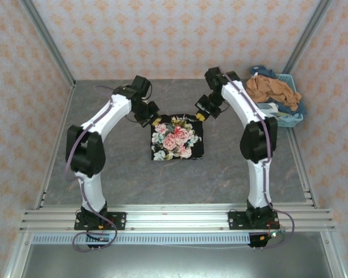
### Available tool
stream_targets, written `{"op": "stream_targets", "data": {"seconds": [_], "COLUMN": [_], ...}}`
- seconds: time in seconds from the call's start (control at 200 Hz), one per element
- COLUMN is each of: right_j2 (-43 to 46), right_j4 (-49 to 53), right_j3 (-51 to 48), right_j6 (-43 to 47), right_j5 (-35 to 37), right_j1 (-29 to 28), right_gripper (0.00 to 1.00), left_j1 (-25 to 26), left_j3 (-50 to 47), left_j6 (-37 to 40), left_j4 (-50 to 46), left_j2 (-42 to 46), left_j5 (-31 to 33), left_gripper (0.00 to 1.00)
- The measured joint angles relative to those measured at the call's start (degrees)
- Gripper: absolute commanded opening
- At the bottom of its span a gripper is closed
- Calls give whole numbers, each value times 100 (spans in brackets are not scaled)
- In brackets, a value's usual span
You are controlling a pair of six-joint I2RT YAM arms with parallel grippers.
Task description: Fold and stack the t-shirts
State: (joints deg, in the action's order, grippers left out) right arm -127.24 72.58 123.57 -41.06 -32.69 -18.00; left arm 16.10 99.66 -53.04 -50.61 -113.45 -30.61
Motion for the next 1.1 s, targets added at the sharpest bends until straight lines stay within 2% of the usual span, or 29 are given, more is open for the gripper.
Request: {"op": "stream_targets", "data": {"seconds": [0.095, 0.205, 0.31, 0.405, 0.525, 0.58, 0.671, 0.751, 0.861, 0.911, 1.011, 1.096], "right_j2": [-645, -1233, -1580, -1637, -1565, -1427, -826, 0, 1578, 2098, 3510, 4306], "right_j4": [-92, -330, -614, -935, -1119, -1169, -1300, -1572, -2153, -2435, -3344, -3744], "right_j3": [531, 1080, 1436, 1499, 1519, 1377, 579, -505, -2485, -3110, -4975, -5987], "right_j6": [0, -15, 31, 149, 332, 437, 542, 557, 337, 208, -168, -496], "right_j5": [-33, -127, -142, -129, -9, 96, 321, 470, 544, 529, 450, 352], "right_j1": [72, 157, 236, 299, 345, 354, 354, 354, 354, 354, 354, 354], "right_gripper": [1, 22, 39, 51, 54, 55, 55, 55, 57, 59, 63, 64], "left_j1": [-140, -284, -417, -503, -544, -520, -452, -319, 66, 431, 1307, 2037], "left_j3": [540, 1220, 1700, 1725, 1331, 866, -280, -1132, -2284, -2745, -3615, -4271], "left_j6": [68, 157, 227, 254, 308, 299, 140, -157, -752, -1102, -2022, -2905], "left_j4": [85, 125, 138, 260, 518, 682, 879, 1163, 1567, 1801, 2457, 3053], "left_j2": [-702, -1443, -1840, -1845, -1436, -944, 197, 1178, 2212, 2483, 2717, 2726], "left_j5": [-33, -48, -42, 0, 229, 365, 564, 643, 739, 811, 1043, 1233], "left_gripper": [11, 30, 44, 55, 60, 60, 60, 59, 61, 64, 66, 68]}}
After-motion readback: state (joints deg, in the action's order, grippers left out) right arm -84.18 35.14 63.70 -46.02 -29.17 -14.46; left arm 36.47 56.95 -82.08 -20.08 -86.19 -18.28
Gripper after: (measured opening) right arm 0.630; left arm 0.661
